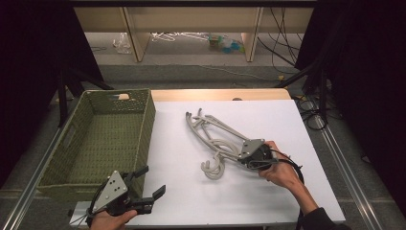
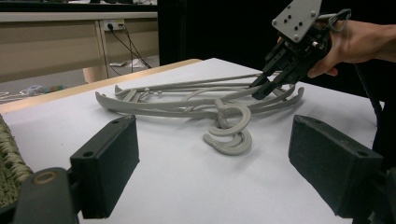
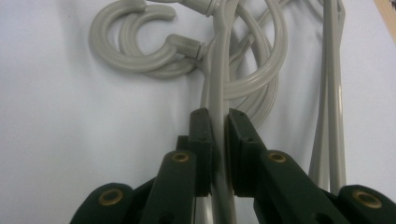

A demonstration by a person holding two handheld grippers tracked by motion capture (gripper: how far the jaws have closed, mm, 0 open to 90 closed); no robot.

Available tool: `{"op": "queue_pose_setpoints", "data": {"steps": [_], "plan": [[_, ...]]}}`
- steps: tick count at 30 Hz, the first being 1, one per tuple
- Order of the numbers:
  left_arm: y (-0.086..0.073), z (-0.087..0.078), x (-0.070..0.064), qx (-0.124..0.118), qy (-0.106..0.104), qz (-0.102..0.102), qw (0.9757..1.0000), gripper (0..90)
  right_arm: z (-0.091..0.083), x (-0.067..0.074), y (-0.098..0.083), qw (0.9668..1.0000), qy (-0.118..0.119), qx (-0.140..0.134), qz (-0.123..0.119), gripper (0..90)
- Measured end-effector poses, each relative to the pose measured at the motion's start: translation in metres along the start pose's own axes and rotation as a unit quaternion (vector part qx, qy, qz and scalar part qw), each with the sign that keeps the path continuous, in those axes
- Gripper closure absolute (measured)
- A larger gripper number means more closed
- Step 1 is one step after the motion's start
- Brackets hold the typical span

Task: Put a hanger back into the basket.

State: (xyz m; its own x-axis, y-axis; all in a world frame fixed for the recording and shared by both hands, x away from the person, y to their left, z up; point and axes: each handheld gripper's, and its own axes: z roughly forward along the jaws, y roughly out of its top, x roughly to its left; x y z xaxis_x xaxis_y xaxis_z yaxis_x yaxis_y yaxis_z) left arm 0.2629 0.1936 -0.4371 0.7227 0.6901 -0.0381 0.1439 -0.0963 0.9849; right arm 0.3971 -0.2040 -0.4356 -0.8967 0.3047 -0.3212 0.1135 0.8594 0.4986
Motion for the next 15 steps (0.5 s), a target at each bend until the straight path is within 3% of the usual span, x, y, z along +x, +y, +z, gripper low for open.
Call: {"op": "queue_pose_setpoints", "data": {"steps": [9, 15], "plan": [[0.0, 0.0, 0.0, 0.002, 0.0, 0.0, 1.0, 16.1, -0.019, 0.001, 0.003, 0.9995, 0.011, -0.025, -0.017, 82.2], [-0.001, 0.0, 0.0, 0.008, 0.006, 0.014, 0.9999, 16.8, -0.039, 0.01, 0.005, 0.9981, 0.014, -0.054, -0.026, 82.2]]}}
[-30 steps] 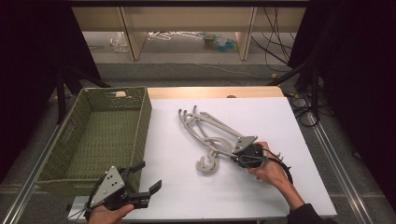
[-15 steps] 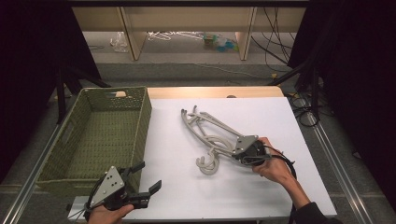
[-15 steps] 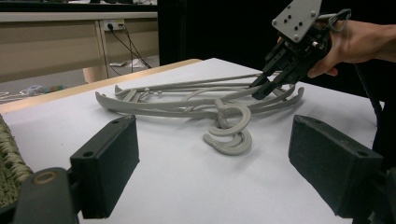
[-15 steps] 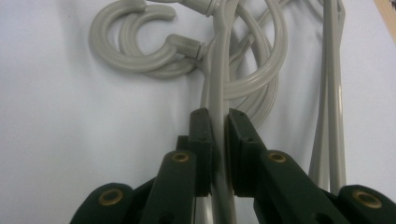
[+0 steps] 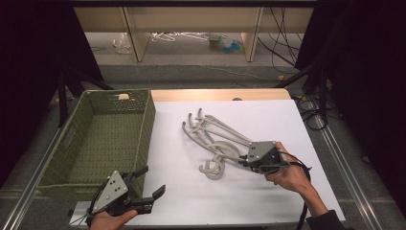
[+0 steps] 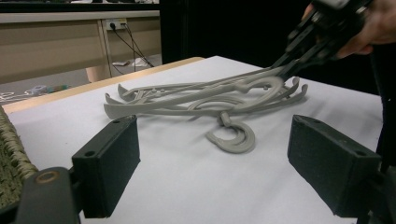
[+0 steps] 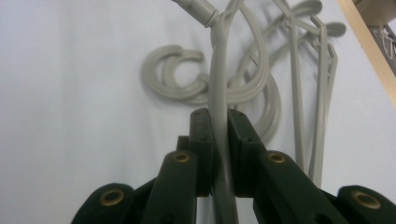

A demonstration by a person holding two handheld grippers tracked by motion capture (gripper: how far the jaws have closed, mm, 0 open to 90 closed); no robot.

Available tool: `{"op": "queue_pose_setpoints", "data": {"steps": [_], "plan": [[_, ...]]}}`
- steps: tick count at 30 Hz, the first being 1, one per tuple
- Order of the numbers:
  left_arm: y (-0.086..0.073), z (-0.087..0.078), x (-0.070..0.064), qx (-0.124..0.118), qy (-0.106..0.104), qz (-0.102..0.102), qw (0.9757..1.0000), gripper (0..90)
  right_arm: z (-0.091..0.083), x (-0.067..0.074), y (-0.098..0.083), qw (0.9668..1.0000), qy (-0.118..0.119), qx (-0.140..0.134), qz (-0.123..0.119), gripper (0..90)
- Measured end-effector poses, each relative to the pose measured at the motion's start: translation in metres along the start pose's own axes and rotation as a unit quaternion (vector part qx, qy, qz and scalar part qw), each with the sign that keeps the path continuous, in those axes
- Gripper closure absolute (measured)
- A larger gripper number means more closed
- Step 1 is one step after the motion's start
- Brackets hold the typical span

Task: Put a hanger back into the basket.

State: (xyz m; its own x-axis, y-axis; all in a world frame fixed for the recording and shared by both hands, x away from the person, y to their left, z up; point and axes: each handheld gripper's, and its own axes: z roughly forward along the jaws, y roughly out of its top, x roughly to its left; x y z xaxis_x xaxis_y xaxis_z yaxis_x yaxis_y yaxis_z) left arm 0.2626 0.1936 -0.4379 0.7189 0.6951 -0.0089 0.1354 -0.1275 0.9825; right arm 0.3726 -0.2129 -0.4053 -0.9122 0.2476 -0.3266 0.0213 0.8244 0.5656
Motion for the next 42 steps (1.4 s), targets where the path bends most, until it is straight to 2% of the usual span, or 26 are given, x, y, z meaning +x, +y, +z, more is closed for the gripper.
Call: {"op": "queue_pose_setpoints", "data": {"steps": [1, 3, 4, 7, 11, 12, 13, 15, 16, 17, 21, 23, 24, 25, 26, 27, 28, 29, 32, 33, 35, 37, 38, 39, 41, 42], "plan": [[0.0, 0.0, -0.001, 0.003, 0.003, -0.001, 1.0, 17.1, -0.009, 0.007, 0.001, 0.9999, 0.008, -0.009, -0.008, 82.3], [0.0, 0.001, -0.001, 0.004, 0.002, 0.007, 1.0, 17.2, -0.011, 0.01, 0.002, 0.9999, 0.011, -0.008, -0.009, 82.3], [-0.001, 0.002, -0.003, 0.013, 0.006, 0.015, 0.9998, 17.5, -0.014, 0.018, 0.003, 0.9995, 0.02, -0.022, -0.012, 82.2], [-0.002, 0.003, -0.004, 0.021, 0.007, 0.016, 0.9996, 17.6, -0.018, 0.026, 0.005, 0.9987, 0.037, -0.029, -0.017, 82.2], [-0.003, 0.01, -0.007, 0.035, 0.002, 0.03, 0.999, 18.4, -0.022, 0.033, 0.004, 0.9986, 0.037, -0.034, -0.017, 82.2], [-0.002, 0.017, -0.01, 0.048, -0.002, 0.047, 0.9977, 19.8, -0.024, 0.038, 0.003, 0.9981, 0.047, -0.036, -0.013, 82.2], [-0.002, 0.017, -0.01, 0.048, -0.002, 0.047, 0.9977, 21.3, -0.024, 0.038, 0.003, 0.9981, 0.047, -0.036, -0.013, 82.2], [-0.002, 0.026, -0.015, 0.06, -0.006, 0.063, 0.9962, 22.2, -0.027, 0.045, 0.0, 0.9975, 0.059, -0.038, -0.01, 82.2], [-0.003, 0.033, -0.019, 0.076, -0.011, 0.07, 0.9946, 22.5, -0.027, 0.046, -0.001, 0.9976, 0.058, -0.037, -0.008, 82.2], [-0.003, 0.033, -0.019, 0.076, -0.011, 0.07, 0.9946, 23.0, -0.027, 0.046, -0.001, 0.9976, 0.058, -0.037, -0.008, 82.2], [-0.005, 0.051, -0.027, 0.108, -0.03, 0.099, 0.9888, 25.0, -0.028, 0.054, -0.003, 0.9962, 0.075, -0.044, -0.007, 82.1], [-0.006, 0.055, -0.029, 0.114, -0.036, 0.098, 0.988, 26.8, -0.028, 0.056, -0.002, 0.9962, 0.074, -0.044, -0.009, 82.1], [-0.006, 0.058, -0.03, 0.118, -0.043, 0.113, 0.9856, 27.8, -0.029, 0.057, -0.002, 0.996, 0.076, -0.045, -0.01, 82.1], [-0.007, 0.062, -0.031, 0.119, -0.047, 0.118, 0.9847, 28.8, -0.03, 0.06, 0.0, 0.9953, 0.083, -0.048, -0.013, 82.1], [-0.007, 0.066, -0.031, 0.12, -0.052, 0.14, 0.9815, 30.4, -0.03, 0.061, 0.0, 0.9953, 0.082, -0.048, -0.017, 82.1], [-0.007, 0.066, -0.031, 0.12, -0.052, 0.14, 0.9815, 32.8, -0.03, 0.061, 0.0, 0.9953, 0.082, -0.048, -0.017, 82.1], [-0.007, 0.072, -0.031, 0.119, -0.061, 0.157, 0.9785, 33.5, -0.03, 0.064, 0.002, 0.9941, 0.094, -0.051, -0.016, 82.1], [-0.007, 0.072, -0.031, 0.119, -0.061, 0.157, 0.9785, 33.5, -0.03, 0.064, 0.002, 0.9941, 0.094, -0.051, -0.016, 82.1], [-0.007, 0.08, -0.032, 0.12, -0.082, 0.186, 0.9716, 35.7, -0.029, 0.066, 0.003, 0.994, 0.093, -0.054, -0.023, 82.1], [-0.007, 0.081, -0.033, 0.123, -0.085, 0.191, 0.9701, 37.5, -0.03, 0.068, 0.004, 0.9931, 0.101, -0.056, -0.017, 82.1], [-0.006, 0.085, -0.034, 0.126, -0.095, 0.205, 0.9659, 38.0, -0.03, 0.068, 0.004, 0.9931, 0.1, -0.057, -0.018, 82.0], [-0.004, 0.088, -0.035, 0.129, -0.104, 0.213, 0.9629, 38.9, -0.03, 0.069, 0.004, 0.9923, 0.105, -0.063, -0.016, 81.9], [-0.002, 0.09, -0.036, 0.131, -0.111, 0.224, 0.9593, 40.1, -0.03, 0.07, 0.004, 0.9922, 0.105, -0.063, -0.018, 81.9], [-0.002, 0.09, -0.036, 0.131, -0.111, 0.224, 0.9593, 40.6, -0.03, 0.07, 0.004, 0.9922, 0.105, -0.063, -0.018, 81.9], [-0.002, 0.093, -0.037, 0.138, -0.117, 0.238, 0.9542, 41.9, -0.031, 0.07, 0.005, 0.992, 0.107, -0.065, -0.018, 81.9], [-0.001, 0.095, -0.038, 0.137, -0.122, 0.239, 0.9536, 44.9, -0.03, 0.07, 0.005, 0.9915, 0.109, -0.067, -0.019, 81.9]]}}
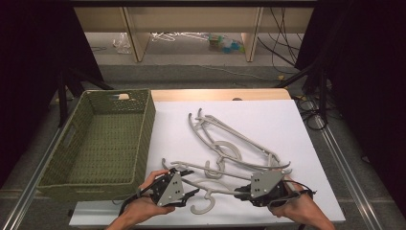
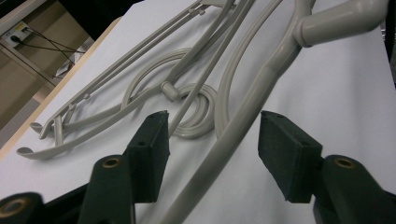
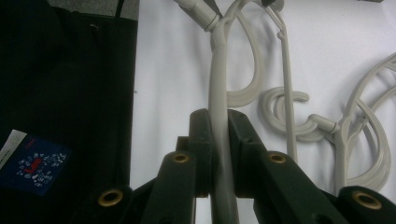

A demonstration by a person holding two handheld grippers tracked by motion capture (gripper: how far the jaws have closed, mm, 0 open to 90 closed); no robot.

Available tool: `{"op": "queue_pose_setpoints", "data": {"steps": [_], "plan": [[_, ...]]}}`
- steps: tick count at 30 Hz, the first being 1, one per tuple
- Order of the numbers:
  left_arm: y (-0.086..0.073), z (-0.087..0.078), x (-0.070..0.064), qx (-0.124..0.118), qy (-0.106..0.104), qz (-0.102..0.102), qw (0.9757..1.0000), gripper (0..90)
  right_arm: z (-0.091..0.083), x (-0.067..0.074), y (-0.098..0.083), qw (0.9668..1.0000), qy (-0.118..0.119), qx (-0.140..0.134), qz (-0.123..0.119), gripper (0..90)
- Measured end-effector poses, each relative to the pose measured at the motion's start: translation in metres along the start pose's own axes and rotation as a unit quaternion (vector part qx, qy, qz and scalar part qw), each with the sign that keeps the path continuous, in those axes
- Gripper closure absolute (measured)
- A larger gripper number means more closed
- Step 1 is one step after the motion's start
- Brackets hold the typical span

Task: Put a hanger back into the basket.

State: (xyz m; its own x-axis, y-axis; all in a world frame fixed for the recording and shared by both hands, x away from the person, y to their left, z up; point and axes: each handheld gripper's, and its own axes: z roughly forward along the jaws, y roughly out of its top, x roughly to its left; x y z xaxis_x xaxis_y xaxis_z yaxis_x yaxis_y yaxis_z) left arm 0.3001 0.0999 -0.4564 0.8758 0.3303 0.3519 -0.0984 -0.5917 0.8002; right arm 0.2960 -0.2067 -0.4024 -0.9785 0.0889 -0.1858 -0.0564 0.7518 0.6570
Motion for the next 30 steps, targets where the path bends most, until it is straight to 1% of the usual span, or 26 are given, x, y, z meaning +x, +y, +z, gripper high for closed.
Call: {"op": "queue_pose_setpoints", "data": {"steps": [1, 3, 4, 5, 6, 7, 8, 9, 10, 11, 13, 14, 15, 17, 18, 19, 21, 22, 23, 24, 25, 26, 27, 28, 29, 30], "plan": [[0.0, 0.0, 0.0, 0.0, 0.0, 0.0, 1.0, 45.8, 0.0, 0.0, 0.0, 1.0, 0.001, 0.0, 0.0, 81.9], [0.002, 0.001, 0.0, 0.001, -0.008, 0.013, 0.9999, 47.1, 0.001, 0.0, 0.0, 1.0, 0.001, 0.0, -0.002, 81.9], [0.003, 0.002, 0.0, 0.002, -0.018, 0.028, 0.9994, 51.5, 0.0, 0.001, 0.001, 1.0, 0.001, -0.001, -0.002, 81.9], [0.003, 0.002, 0.0, 0.002, -0.018, 0.028, 0.9994, 53.2, 0.0, 0.001, 0.001, 1.0, 0.001, -0.001, -0.002, 81.9], [0.004, 0.003, 0.0, 0.002, -0.025, 0.035, 0.9991, 53.2, 0.0, 0.001, 0.0, 1.0, 0.001, 0.0, -0.002, 81.8], [0.004, 0.004, 0.0, 0.003, -0.029, 0.041, 0.9987, 56.7, 0.0, 0.001, 0.0, 1.0, 0.003, 0.0, -0.002, 81.8], [0.006, 0.007, 0.001, 0.005, -0.035, 0.056, 0.9978, 57.6, 0.0, 0.001, 0.0, 1.0, 0.004, -0.001, -0.003, 81.8], [0.006, 0.009, 0.001, 0.009, -0.042, 0.059, 0.9973, 58.6, 0.0, 0.001, 0.0, 1.0, 0.006, -0.002, -0.002, 81.8], [0.006, 0.009, 0.001, 0.009, -0.042, 0.059, 0.9973, 60.6, 0.0, 0.001, 0.0, 1.0, 0.006, -0.002, -0.002, 81.8], [0.008, 0.011, 0.001, 0.015, -0.057, 0.067, 0.9961, 63.8, 0.001, 0.001, -0.001, 1.0, 0.006, -0.001, 0.001, 81.8], [0.009, 0.011, 0.001, 0.012, -0.056, 0.068, 0.996, 67.5, 0.001, 0.001, -0.002, 1.0, 0.006, -0.002, 0.0, 81.8], [0.009, 0.011, 0.001, 0.014, -0.055, 0.072, 0.9958, 67.5, 0.0, 0.0, -0.002, 1.0, 0.007, -0.002, 0.004, 81.8], [0.011, 0.009, 0.004, 0.017, -0.055, 0.085, 0.9947, 69.4, 0.0, 0.0, -0.003, 0.9999, 0.008, -0.008, 0.007, 81.7], [0.013, 0.009, 0.004, 0.017, -0.058, 0.087, 0.9944, 70.4, 0.0, -0.001, -0.003, 0.9999, 0.006, -0.011, 0.009, 81.6], [0.015, 0.008, 0.005, 0.022, -0.057, 0.098, 0.9933, 71.0, 0.0, -0.001, -0.003, 0.9999, 0.007, -0.013, 0.009, 81.6], [0.015, 0.008, 0.005, 0.022, -0.057, 0.098, 0.9933, 71.7, 0.0, -0.001, -0.003, 0.9999, 0.007, -0.013, 0.009, 81.6], [0.022, 0.006, 0.006, 0.034, -0.067, 0.112, 0.9908, 72.9, -0.002, -0.003, -0.004, 0.9998, 0.003, -0.017, 0.007, 80.7], [0.023, 0.005, 0.007, 0.033, -0.064, 0.116, 0.9906, 73.5, -0.002, -0.004, -0.005, 0.9997, -0.001, -0.021, 0.009, 80.1], [0.024, 0.005, 0.007, 0.034, -0.064, 0.117, 0.9905, 74.0, -0.003, -0.004, -0.005, 0.9997, -0.002, -0.022, 0.012, 79.0], [0.026, 0.004, 0.007, 0.036, -0.064, 0.121, 0.99, 74.6, -0.004, -0.006, -0.006, 0.9995, -0.013, -0.023, 0.014, 77.5], [0.026, 0.004, 0.007, 0.036, -0.064, 0.121, 0.99, 75.2, -0.004, -0.006, -0.006, 0.9995, -0.013, -0.023, 0.014, 77.5], [0.031, 0.003, 0.008, 0.037, -0.072, 0.116, 0.99, 76.0, -0.006, -0.007, -0.005, 0.9991, -0.029, -0.023, 0.02, 73.9], [0.031, 0.003, 0.008, 0.037, -0.072, 0.116, 0.99, 77.0, -0.006, -0.007, -0.005, 0.9991, -0.029, -0.023, 0.02, 73.9], [0.036, 0.0, 0.008, 0.035, -0.077, 0.108, 0.9906, 77.9, -0.008, -0.009, -0.004, 0.998, -0.056, -0.017, 0.025, 66.8], [0.036, 0.0, 0.008, 0.035, -0.077, 0.108, 0.9906, 78.2, -0.008, -0.009, -0.004, 0.998, -0.056, -0.017, 0.025, 66.8], [0.04, -0.001, 0.008, 0.037, -0.084, 0.094, 0.9913, 78.2, -0.008, -0.01, -0.004, 0.9979, -0.059, -0.014, 0.022, 66.8]]}}
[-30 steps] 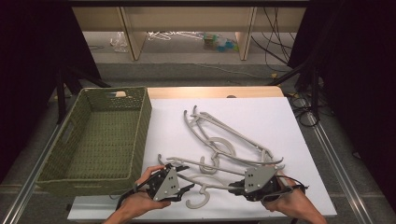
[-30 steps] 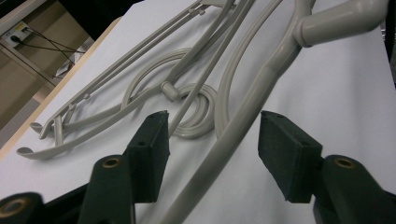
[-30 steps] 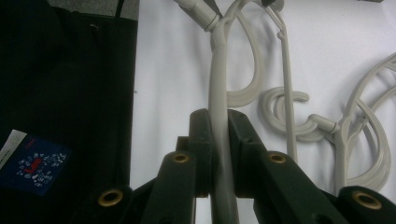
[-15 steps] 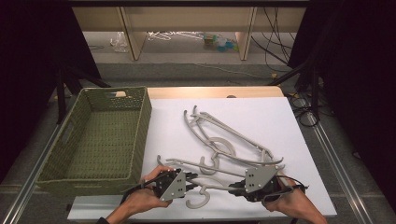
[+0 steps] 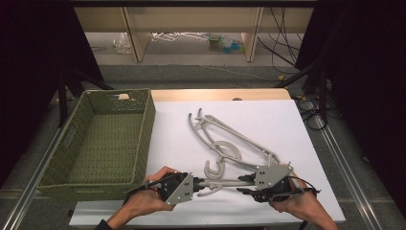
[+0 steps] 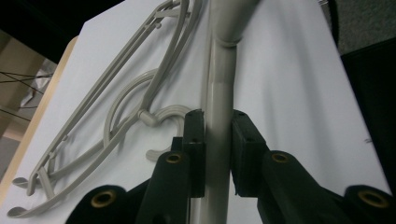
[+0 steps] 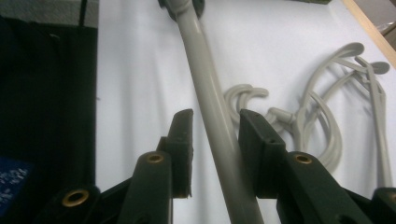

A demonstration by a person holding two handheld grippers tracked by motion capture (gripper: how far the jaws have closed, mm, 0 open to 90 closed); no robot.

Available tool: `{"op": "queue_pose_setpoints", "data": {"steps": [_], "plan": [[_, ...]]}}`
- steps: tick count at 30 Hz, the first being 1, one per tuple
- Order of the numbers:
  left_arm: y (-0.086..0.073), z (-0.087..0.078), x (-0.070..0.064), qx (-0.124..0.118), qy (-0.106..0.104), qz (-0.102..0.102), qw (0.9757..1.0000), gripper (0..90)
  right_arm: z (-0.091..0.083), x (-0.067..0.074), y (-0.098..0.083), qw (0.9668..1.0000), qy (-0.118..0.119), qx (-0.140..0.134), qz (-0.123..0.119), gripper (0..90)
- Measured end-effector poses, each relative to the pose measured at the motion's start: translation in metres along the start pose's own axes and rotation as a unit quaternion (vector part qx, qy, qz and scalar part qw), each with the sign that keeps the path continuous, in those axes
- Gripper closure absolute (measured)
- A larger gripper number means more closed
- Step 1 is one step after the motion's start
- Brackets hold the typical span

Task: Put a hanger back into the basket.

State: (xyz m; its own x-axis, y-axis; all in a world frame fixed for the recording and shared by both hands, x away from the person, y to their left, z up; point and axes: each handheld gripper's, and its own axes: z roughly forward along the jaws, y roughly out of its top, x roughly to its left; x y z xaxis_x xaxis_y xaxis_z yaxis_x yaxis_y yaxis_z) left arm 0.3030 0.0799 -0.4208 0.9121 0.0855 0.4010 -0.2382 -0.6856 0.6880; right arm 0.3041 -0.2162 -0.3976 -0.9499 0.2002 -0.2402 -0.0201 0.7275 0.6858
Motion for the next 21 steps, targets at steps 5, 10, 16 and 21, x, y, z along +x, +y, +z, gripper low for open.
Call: {"op": "queue_pose_setpoints", "data": {"steps": [5, 10, 16, 21], "plan": [[0.001, 0.0, 0.003, 0.022, -0.003, -0.042, 0.9989, 79.1, -0.003, -0.003, 0.002, 0.9989, -0.028, -0.022, 0.032, 51.9], [-0.004, -0.008, 0.013, 0.029, 0.003, -0.139, 0.9899, 79.1, -0.011, -0.006, 0.004, 0.9943, -0.06, -0.052, 0.072, 43.4], [-0.007, -0.028, 0.026, 0.015, 0.003, -0.212, 0.9771, 79.1, -0.015, -0.006, 0.001, 0.9906, -0.068, -0.068, 0.097, 40.5], [-0.006, -0.043, 0.031, 0.009, 0.014, -0.24, 0.9707, 79.1, -0.017, -0.003, -0.004, 0.9891, -0.069, -0.077, 0.105, 38.9]]}}
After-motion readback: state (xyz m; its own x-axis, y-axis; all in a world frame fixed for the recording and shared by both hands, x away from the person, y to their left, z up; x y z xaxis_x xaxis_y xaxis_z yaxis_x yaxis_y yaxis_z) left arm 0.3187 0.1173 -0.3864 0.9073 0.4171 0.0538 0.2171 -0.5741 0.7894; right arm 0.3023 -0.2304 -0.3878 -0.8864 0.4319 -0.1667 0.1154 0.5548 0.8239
